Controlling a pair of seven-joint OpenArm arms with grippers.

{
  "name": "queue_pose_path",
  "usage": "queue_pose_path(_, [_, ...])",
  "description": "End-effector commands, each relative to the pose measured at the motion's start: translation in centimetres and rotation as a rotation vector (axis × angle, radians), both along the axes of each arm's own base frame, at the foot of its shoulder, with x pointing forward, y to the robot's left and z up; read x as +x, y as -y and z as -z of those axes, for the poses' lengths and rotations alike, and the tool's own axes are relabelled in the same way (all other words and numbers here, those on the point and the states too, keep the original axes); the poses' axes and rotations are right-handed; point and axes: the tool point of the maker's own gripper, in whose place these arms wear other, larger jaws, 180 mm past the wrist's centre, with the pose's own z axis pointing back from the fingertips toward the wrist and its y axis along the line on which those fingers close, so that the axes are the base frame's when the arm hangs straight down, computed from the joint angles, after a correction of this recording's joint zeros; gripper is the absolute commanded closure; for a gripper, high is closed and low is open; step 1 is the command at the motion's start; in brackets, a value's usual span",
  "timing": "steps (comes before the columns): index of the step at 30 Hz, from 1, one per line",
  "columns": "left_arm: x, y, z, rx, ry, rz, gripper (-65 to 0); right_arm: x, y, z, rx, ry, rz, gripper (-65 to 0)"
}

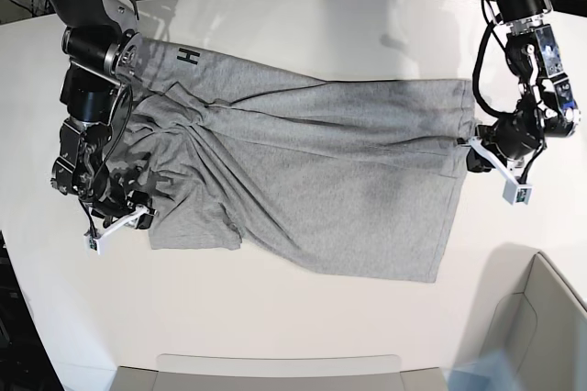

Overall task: Fold the T-shirt properly
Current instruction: 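Move the right gripper to the sleeve and hem and grasp it, then move the left gripper to the hem corner and grasp it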

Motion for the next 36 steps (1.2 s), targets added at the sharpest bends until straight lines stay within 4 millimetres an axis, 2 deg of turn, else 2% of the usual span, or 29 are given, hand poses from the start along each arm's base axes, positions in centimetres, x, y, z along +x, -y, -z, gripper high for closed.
queue_pose_path(1, [0.9,-0.5,-1.5,0.014,0.049,0.002,-8.1,1.3,0.5,-2.0,0.000,0.068,-0.008,-24.4])
queue_pose_path(5, [0.9,-0.5,-1.5,0.014,0.052,0.001,-8.1,1.2,-1.3,-1.6,0.035,0.072,-0.055,-24.4])
queue_pose_path(12, [1.0,-0.4,-1.6,0.012,0.056,0.001,-8.1,2.3,-2.7,-1.4,0.091,0.072,-0.051,-24.4])
queue_pose_path(18, [1.9,0.9,-1.7,-0.018,0.073,0.011,-9.2,2.5,-3.8,0.3,0.165,0.062,-0.009,-24.4])
queue_pose_path(22, [4.8,2.9,-2.0,-0.033,0.081,0.075,-16.3,2.2,-4.1,0.9,0.174,0.057,-0.005,-24.4])
queue_pose_path(24, [7.1,3.4,-2.7,-0.033,0.129,0.093,-18.5,2.2,-4.3,0.9,0.175,0.056,-0.008,-24.4])
queue_pose_path(27, [10.4,4.0,-2.7,-0.029,0.156,0.123,-19.8,2.0,-4.3,1.1,0.174,0.050,-0.009,-24.4])
queue_pose_path(32, [16.0,3.7,-1.6,-0.029,0.168,0.100,-21.5,0.9,-4.1,2.3,0.171,0.017,-0.009,-24.4])
queue_pose_path(36, [19.6,1.9,-1.5,0.007,0.242,0.038,-22.6,-0.1,-4.1,3.1,0.170,-0.033,-0.023,-24.4])
